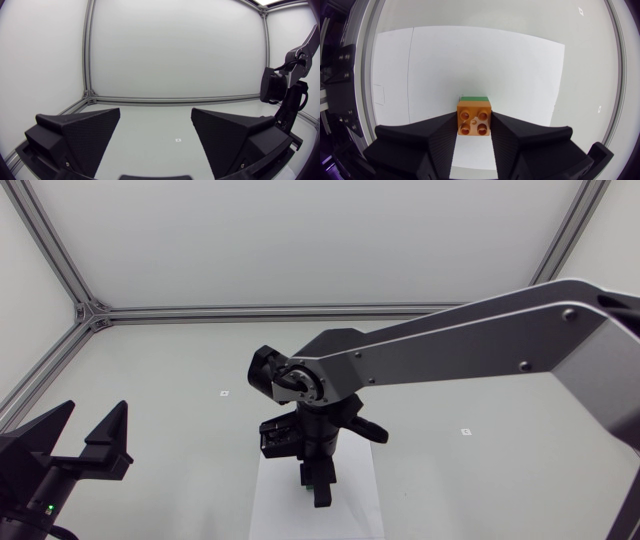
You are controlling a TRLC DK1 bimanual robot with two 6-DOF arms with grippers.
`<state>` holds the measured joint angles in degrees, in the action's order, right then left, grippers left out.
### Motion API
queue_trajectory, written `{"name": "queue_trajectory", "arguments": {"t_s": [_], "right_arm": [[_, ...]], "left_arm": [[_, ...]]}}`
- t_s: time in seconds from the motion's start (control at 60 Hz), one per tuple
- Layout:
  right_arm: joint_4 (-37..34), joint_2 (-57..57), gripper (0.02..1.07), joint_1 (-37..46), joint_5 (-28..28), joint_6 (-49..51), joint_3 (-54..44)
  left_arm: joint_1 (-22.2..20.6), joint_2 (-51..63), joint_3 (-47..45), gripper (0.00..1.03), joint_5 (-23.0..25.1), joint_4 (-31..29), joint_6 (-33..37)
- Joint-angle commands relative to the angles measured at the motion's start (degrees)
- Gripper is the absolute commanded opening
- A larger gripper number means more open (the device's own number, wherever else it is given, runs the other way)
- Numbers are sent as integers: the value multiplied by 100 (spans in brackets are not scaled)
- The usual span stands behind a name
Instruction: Pick up the orange 2x2 brick with the right arm and stack it on top of the green 2x2 brick in the center
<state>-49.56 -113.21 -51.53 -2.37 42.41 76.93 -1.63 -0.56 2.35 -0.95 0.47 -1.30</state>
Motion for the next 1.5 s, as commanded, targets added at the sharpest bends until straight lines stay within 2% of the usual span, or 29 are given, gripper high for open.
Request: {"name": "queue_trajectory", "arguments": {"t_s": [0.0,0.883,1.0,1.133,1.267,1.333,1.433,1.483], "right_arm": [[-36,-483,8,46,-35,-40,-459],[25,-307,10,-6,-44,-550,-354],[34,-272,23,20,-44,-559,-354],[43,-263,32,20,-44,-559,-371],[43,-210,52,11,-44,-559,-362],[43,-210,57,20,-44,-559,-354],[34,-193,57,29,-44,-559,-327],[25,-175,63,20,-44,-550,-327]], "left_arm": [[5,-32,-235,99,16,-65,33],[5,-32,-235,99,16,-65,33],[5,-32,-235,99,16,-65,33],[5,-32,-235,99,16,-65,33],[5,-32,-235,99,16,-65,33],[5,-32,-235,99,16,-65,33],[5,-32,-235,99,16,-65,33],[5,-32,-235,99,16,-65,33]]}}
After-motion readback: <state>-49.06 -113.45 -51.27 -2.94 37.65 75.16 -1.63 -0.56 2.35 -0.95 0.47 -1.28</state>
